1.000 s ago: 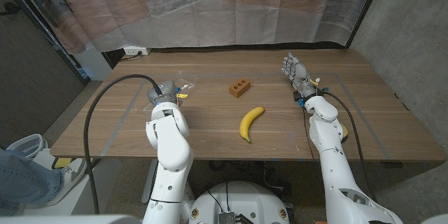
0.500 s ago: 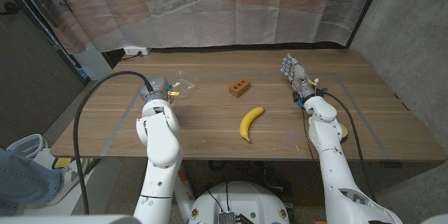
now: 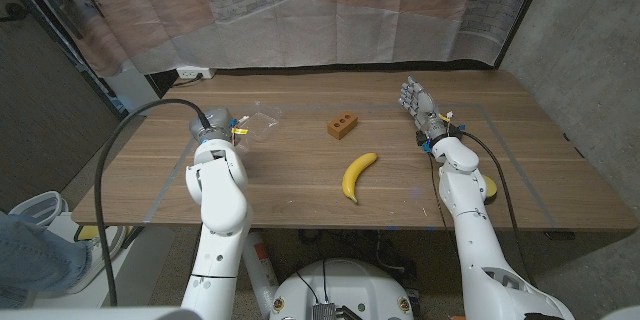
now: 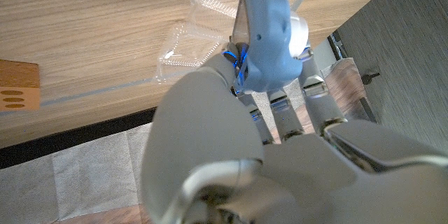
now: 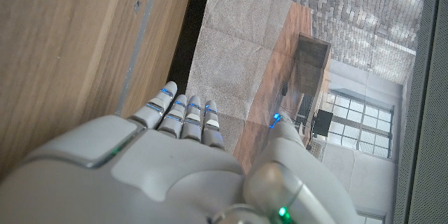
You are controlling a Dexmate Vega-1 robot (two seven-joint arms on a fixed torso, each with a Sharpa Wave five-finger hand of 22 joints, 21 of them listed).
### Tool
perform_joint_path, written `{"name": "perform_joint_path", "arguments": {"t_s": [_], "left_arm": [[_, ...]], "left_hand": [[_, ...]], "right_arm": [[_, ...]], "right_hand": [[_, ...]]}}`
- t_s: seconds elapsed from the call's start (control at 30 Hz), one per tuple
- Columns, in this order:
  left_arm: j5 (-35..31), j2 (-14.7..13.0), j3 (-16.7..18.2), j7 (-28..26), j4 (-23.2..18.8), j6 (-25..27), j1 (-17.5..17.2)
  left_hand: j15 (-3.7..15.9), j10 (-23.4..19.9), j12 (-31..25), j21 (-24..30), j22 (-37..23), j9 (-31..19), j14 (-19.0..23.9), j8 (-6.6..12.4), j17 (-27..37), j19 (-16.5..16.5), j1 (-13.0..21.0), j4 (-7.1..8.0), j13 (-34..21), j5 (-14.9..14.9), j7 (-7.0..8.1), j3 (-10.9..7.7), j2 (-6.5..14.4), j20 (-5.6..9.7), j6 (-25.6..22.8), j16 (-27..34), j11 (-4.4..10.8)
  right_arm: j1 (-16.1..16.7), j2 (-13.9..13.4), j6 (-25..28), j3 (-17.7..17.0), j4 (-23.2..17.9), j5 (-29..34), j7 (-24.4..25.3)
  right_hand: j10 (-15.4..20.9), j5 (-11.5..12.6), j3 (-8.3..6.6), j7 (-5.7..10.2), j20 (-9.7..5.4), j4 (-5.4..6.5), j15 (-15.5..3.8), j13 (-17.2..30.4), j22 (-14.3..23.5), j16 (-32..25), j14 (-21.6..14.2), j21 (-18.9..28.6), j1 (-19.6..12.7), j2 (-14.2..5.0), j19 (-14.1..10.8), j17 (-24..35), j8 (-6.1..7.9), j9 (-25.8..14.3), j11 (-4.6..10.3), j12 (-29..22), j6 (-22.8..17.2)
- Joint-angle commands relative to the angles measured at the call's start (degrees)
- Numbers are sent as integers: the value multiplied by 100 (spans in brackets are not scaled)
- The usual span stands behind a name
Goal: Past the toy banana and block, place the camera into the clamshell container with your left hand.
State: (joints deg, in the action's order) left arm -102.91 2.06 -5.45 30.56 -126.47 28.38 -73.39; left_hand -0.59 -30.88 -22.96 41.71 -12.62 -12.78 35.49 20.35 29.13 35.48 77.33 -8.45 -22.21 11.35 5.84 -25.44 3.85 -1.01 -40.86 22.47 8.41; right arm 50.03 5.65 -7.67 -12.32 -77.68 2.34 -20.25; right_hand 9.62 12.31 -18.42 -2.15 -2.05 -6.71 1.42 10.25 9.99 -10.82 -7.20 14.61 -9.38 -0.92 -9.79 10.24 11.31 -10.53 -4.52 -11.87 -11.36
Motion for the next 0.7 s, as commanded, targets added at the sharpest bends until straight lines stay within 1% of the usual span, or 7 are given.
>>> {"name": "perform_joint_path", "arguments": {"t_s": [0.03,0.3,0.4,0.5,0.7], "left_arm": [[-34,-89,113,40,-14,-49,23],[118,-238,250,-3,-31,-200,11],[203,-283,306,-87,16,-236,24],[344,-358,382,-171,61,-313,41],[438,-465,466,-198,182,-375,142]], "left_hand": [[817,-44,-7,52,-9,6,464,30,483,151,184,13,-35,27,3,-5,199,195,-43,10,3],[841,-56,3,89,1,10,469,31,509,114,173,17,-52,24,14,1,197,207,-55,3,12],[879,-67,7,107,5,12,474,35,522,106,166,22,-60,22,12,4,201,221,-69,2,38],[885,-73,12,125,10,14,479,42,535,90,165,22,-68,21,19,6,203,232,-90,1,26],[896,-97,16,154,17,17,469,54,559,64,157,26,-81,19,21,11,207,244,-126,-6,49]], "right_arm": [[-23,18,3,8,-17,34,-27],[6,22,-3,13,-91,45,-5],[27,19,22,21,-143,61,14],[41,22,38,31,-194,69,31],[74,36,26,55,-259,68,71]], "right_hand": [[33,-14,19,-18,9,-7,-14,27,32,-23,-44,3,15,-39,-68,33,-12,-32,12,-16,-31],[32,-16,22,-23,13,-7,-14,27,32,-20,-46,-8,17,-37,-76,33,-10,-32,11,-14,-36],[35,-17,23,-20,12,-8,-13,27,32,-20,-49,-12,17,-37,-78,32,-10,-32,12,-15,-35],[39,-18,25,-27,7,-8,-15,27,32,-19,-49,-15,17,-36,-85,32,-9,-32,13,-16,-38],[40,-19,26,-26,12,-9,-21,27,32,-16,-50,-24,17,-36,-93,32,-10,-32,5,-16,-37]]}}
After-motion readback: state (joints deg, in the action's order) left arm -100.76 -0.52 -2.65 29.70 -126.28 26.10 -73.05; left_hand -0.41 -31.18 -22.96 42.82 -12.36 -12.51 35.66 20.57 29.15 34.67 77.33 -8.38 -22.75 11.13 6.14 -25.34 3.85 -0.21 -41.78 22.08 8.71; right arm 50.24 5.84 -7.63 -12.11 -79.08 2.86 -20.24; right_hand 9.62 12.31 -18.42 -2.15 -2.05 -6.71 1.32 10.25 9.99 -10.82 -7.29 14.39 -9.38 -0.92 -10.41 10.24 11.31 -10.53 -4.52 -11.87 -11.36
